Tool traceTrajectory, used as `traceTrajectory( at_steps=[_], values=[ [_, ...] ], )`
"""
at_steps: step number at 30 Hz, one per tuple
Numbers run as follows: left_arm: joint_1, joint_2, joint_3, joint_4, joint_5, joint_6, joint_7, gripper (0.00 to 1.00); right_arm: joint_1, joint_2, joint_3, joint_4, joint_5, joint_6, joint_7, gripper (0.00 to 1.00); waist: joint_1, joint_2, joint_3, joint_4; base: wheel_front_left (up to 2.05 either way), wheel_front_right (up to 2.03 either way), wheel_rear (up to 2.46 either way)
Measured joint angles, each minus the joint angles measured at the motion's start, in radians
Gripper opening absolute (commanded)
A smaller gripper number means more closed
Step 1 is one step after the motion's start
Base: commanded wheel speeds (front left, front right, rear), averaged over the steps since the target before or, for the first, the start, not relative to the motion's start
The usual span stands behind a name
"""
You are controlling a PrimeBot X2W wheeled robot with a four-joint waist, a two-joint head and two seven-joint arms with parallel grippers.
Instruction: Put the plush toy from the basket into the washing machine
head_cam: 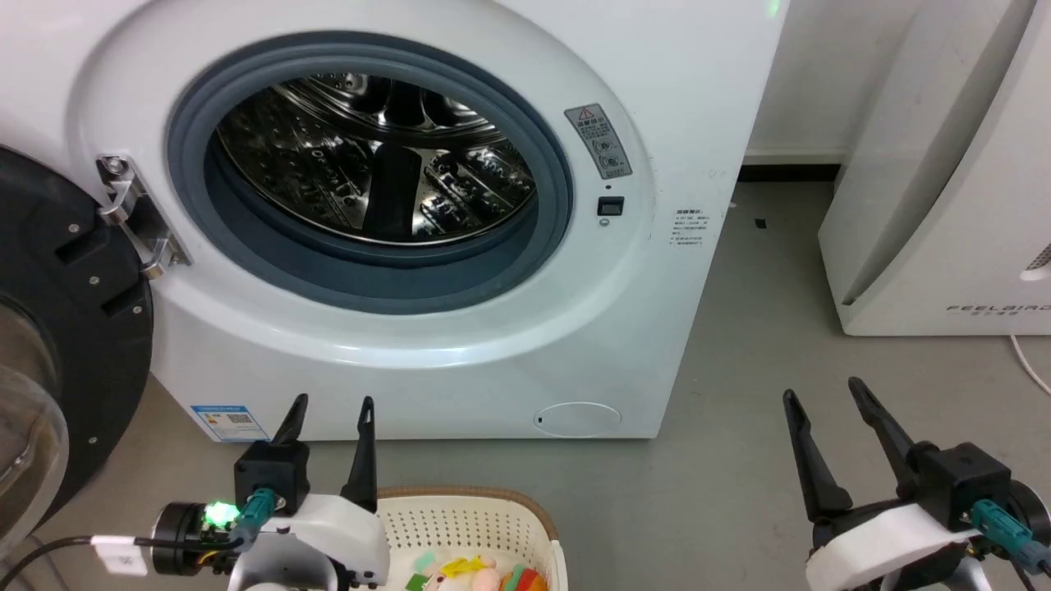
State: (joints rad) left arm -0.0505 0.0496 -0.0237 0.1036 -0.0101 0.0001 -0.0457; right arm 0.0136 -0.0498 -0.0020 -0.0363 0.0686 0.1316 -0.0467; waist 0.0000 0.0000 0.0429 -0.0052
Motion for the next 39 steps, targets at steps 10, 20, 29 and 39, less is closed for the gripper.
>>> traceTrajectory(
  at_steps=[10,20,29,39],
  values=[
    [-0.073,0.0,-0.028,0.158,-0.013,-0.026,-0.018,1.0,-0.031,0.0,0.008,-0.016,0.022,0.0,-0.019,1.0,0.0001,0.0,0.053,-0.014,0.0,0.0,0.0],
    [-0.154,0.002,-0.086,0.323,-0.04,-0.038,-0.031,1.0,-0.065,0.0,0.015,-0.039,0.038,0.0,-0.038,1.0,0.0001,0.0,0.137,-0.031,0.0,0.0,0.0],
    [-0.214,0.026,-0.137,0.428,-0.082,-0.047,0.001,1.0,-0.111,0.0,0.017,-0.062,0.065,0.0,-0.058,1.0,0.0001,0.0,0.222,-0.046,0.0,0.0,0.0],
    [-0.284,0.054,-0.193,0.534,-0.107,-0.057,0.033,1.0,-0.159,0.0,0.02,-0.091,0.084,0.0,-0.079,1.0,0.0,0.0,0.329,-0.059,0.0,0.0,0.0]
  ],
)
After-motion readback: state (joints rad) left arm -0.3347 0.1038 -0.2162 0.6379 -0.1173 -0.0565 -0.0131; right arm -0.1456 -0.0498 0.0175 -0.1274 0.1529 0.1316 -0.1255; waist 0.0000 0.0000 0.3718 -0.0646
